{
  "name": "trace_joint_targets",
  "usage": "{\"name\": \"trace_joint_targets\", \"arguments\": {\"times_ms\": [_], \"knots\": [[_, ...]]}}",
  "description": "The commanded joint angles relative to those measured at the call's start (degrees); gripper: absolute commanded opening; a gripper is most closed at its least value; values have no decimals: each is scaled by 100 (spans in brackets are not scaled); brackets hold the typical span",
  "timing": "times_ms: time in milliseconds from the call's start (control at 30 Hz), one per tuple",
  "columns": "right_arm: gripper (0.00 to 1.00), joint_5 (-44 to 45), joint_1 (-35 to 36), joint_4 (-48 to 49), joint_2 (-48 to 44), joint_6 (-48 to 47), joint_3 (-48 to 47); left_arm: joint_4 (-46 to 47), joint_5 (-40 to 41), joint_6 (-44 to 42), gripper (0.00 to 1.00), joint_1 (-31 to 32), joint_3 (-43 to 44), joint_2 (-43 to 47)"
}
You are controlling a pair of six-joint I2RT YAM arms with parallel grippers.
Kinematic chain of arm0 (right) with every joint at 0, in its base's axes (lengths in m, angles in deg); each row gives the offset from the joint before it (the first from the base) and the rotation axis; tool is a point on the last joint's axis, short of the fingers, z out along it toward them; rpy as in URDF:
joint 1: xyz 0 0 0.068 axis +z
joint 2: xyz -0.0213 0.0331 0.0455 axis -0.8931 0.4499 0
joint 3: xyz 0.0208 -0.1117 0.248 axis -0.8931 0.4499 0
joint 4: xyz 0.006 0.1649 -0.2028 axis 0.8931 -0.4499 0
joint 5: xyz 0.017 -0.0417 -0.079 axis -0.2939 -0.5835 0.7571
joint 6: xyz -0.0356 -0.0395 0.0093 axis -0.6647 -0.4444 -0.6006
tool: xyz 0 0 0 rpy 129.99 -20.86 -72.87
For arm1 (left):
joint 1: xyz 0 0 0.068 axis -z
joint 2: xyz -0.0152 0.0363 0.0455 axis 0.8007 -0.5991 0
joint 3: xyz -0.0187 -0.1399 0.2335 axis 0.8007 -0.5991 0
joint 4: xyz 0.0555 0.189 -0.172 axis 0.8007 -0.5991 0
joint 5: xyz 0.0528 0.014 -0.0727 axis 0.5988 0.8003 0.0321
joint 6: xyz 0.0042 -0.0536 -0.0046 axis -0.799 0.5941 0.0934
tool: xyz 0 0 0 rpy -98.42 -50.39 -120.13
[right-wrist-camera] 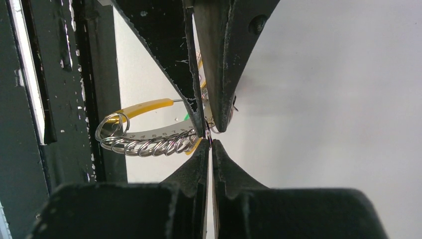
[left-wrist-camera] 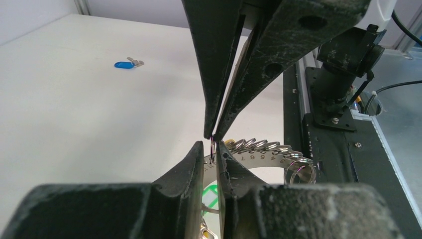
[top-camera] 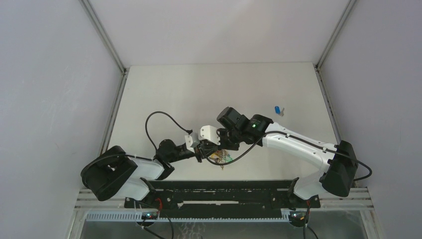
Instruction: Put the keys on the keyring
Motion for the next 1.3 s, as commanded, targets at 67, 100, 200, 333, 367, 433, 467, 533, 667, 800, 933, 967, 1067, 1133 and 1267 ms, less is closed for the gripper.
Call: {"name": "trace_joint_targets", "arguments": {"times_ms": [67,100,200,333,367,433,467,533,667,800,933,967,1067,1133,1267], "knots": [[0,-106,36,286,-89,-70,-236,312,-77,-170,15,64,269,-102],[0,-113,36,292,-94,-75,-231,314,-81,-171,14,64,280,-111],[0,-139,36,304,-86,-79,-233,313,-104,-172,11,72,298,-137],[0,-180,41,332,-98,-86,-234,305,-129,-171,6,81,304,-165],[0,-196,42,341,-102,-91,-232,291,-141,-171,6,81,311,-172],[0,-218,44,361,-119,-97,-230,275,-159,-180,7,81,316,-183],[0,-220,43,357,-120,-98,-231,271,-163,-179,7,81,317,-191],[0,-225,44,351,-128,-103,-229,257,-190,-189,9,81,316,-188],[0,-216,39,336,-124,-97,-231,241,-211,-189,10,81,325,-203],[0,-225,39,347,-129,-97,-234,235,-193,-212,6,81,317,-188],[0,-239,67,367,-133,-84,-233,235,-222,-213,1,81,319,-168],[0,-236,73,382,-133,-82,-235,238,-218,-219,0,81,317,-174],[0,-214,84,407,-183,-43,-235,252,-91,-256,0,81,265,-124],[0,-190,76,430,-267,32,-232,309,147,-288,0,81,172,-21],[10,-244,20,677,-614,244,-38,333,396,-352,0,73,10,262]]}}
